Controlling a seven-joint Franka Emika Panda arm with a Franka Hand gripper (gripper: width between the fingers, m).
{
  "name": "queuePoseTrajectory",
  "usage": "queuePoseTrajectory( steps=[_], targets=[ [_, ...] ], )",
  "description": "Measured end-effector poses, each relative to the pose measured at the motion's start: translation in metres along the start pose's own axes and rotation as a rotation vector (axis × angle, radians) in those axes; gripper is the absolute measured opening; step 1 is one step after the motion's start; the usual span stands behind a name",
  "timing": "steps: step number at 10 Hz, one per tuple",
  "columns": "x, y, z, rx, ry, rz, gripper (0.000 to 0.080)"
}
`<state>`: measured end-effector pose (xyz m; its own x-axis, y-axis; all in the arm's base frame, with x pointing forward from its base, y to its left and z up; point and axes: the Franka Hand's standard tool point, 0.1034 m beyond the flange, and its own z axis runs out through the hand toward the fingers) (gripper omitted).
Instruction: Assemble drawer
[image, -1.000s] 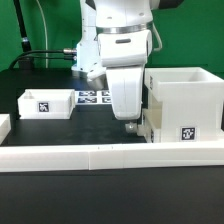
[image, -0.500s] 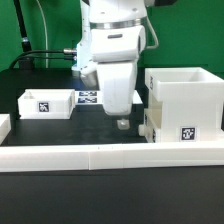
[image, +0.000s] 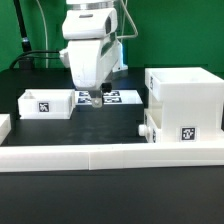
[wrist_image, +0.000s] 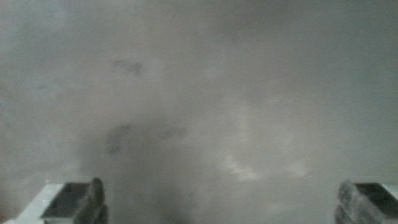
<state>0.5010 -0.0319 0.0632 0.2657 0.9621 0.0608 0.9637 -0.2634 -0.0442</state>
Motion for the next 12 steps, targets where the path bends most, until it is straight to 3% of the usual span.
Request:
queuePoseTrajectory(
  steps=[2, 5, 6, 7, 8, 9, 10, 11, 12],
  targets=[
    [-0.012, -0.011, -0.005, 0.005, -0.005, 0.017, 0.0649],
    [-0.012, -0.011, -0.003, 0.008, -0.005, 0.031, 0.0649],
    [-0.019, -0.012, -0.005, 0.000, -0.005, 0.042, 0.0649],
    [-0.037, -0.015, -0.013, -0.027, -0.009, 0.080, 0.0649],
    [-0.048, -0.023, -0.015, -0.059, -0.007, 0.230, 0.0649],
    [-0.059, -0.035, -0.015, -0.070, -0.010, 0.359, 0.0649],
    [-0.063, -0.033, -0.024, -0.050, -0.015, 0.486, 0.0649],
    [-0.062, -0.029, -0.026, -0.062, -0.009, 0.540, 0.0649],
    [-0.061, -0.030, -0.025, -0.058, -0.009, 0.594, 0.0649]
  ],
)
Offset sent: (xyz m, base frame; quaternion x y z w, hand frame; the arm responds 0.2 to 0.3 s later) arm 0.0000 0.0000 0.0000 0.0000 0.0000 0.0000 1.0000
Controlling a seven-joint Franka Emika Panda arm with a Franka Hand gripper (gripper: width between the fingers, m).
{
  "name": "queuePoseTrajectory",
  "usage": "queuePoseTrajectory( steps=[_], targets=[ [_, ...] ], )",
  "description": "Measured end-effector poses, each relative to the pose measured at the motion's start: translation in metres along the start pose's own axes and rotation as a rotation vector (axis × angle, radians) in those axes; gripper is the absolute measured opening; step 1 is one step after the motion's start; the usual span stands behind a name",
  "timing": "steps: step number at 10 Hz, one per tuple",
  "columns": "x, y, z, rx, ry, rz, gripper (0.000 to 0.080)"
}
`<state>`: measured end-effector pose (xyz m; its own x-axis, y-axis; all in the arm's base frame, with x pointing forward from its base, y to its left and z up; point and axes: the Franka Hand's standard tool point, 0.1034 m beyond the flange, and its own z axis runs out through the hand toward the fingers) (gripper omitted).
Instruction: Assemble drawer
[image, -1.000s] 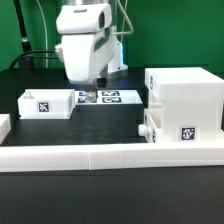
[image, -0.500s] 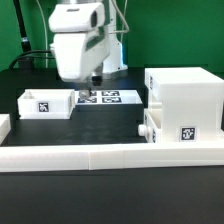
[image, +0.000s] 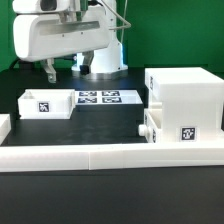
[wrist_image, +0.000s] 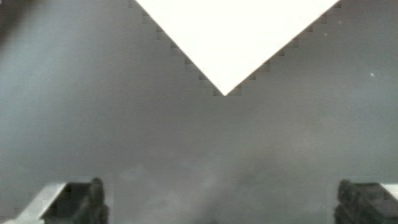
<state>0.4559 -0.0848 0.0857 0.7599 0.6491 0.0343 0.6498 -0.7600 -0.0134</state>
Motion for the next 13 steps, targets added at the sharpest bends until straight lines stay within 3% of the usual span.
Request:
queuePoseTrajectory(
  steps=[2, 3, 4, 5, 8, 13],
  targets=[
    [0.000, 0.000, 0.000, 0.000, 0.000, 0.131, 0.0649],
    [0.000, 0.001, 0.002, -0.012, 0.008, 0.198, 0.0649],
    [-0.009, -0.001, 0.014, -0.050, 0.036, 0.350, 0.0649],
    [-0.022, -0.009, 0.024, -0.055, 0.033, 0.467, 0.0649],
    [-0.034, -0.022, 0.034, -0.054, 0.028, 0.589, 0.0649],
    [-0.034, -0.022, 0.035, -0.052, 0.025, 0.586, 0.0649]
  ],
)
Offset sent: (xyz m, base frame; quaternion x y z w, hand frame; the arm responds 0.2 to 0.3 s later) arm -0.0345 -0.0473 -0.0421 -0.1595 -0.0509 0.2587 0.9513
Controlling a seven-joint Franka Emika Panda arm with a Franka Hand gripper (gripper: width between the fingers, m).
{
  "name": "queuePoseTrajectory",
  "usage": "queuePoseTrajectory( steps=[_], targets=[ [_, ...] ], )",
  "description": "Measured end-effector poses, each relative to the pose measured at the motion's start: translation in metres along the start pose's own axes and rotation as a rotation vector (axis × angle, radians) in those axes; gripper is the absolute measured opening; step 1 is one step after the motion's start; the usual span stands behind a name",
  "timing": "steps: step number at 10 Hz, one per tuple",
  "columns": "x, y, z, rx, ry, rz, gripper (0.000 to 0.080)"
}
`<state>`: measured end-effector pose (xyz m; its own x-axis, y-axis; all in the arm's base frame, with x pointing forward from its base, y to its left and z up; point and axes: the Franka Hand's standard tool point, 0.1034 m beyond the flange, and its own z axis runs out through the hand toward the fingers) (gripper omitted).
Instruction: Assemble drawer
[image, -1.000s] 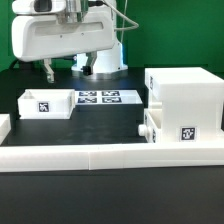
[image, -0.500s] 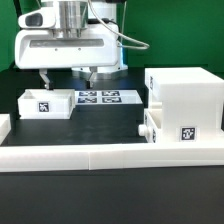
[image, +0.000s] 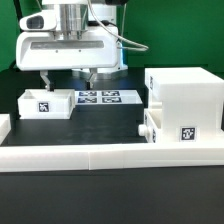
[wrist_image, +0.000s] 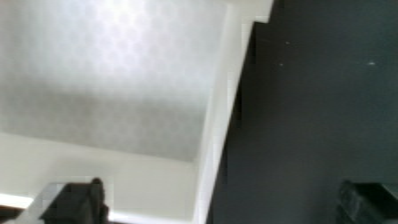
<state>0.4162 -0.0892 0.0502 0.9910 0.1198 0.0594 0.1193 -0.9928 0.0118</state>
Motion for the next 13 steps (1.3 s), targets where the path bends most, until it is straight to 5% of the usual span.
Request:
queuePoseTrajectory(
  steps=[4, 8, 12, 13],
  targets=[
    [-0.017, -0.008, 0.021, 0.033, -0.085, 0.028, 0.0649],
    [-0.027, -0.011, 0.040, 0.027, -0.081, 0.026, 0.0649],
    [-0.029, -0.012, 0.042, 0.014, -0.052, 0.021, 0.0649],
    [-0.029, -0.013, 0.042, 0.010, -0.041, 0.018, 0.0548]
  ],
)
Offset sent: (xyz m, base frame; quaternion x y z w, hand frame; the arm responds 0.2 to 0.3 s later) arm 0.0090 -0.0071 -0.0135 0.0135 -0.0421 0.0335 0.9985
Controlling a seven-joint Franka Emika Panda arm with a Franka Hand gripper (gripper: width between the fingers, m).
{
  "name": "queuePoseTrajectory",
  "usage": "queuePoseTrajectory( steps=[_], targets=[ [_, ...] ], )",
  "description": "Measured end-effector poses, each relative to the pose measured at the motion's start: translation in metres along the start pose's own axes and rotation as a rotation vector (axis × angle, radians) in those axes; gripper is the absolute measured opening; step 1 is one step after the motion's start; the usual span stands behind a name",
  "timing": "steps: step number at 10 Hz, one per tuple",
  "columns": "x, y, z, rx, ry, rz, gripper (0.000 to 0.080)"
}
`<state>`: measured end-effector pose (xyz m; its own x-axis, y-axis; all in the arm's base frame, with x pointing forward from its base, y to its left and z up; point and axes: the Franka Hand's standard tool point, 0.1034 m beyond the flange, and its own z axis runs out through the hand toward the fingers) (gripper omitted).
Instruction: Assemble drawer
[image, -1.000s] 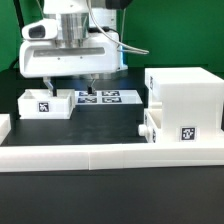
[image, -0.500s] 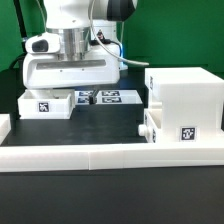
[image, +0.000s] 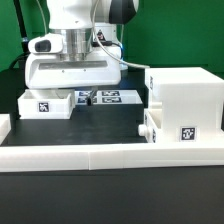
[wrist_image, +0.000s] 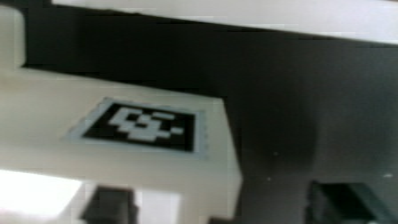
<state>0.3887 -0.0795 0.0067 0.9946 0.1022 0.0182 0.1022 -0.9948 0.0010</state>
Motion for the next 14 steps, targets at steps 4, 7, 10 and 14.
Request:
queuePoseTrajectory(
  steps=[4, 7, 10, 14],
  targets=[
    [-0.001, -0.001, 0.000, 0.001, -0.003, -0.004, 0.0073],
    [-0.001, -0.001, 0.000, 0.001, -0.003, -0.005, 0.0042],
    [0.000, -0.002, -0.001, 0.001, -0.002, -0.015, 0.0042],
    [0.032, -0.010, -0.040, 0.018, -0.013, -0.292, 0.0042]
  ],
)
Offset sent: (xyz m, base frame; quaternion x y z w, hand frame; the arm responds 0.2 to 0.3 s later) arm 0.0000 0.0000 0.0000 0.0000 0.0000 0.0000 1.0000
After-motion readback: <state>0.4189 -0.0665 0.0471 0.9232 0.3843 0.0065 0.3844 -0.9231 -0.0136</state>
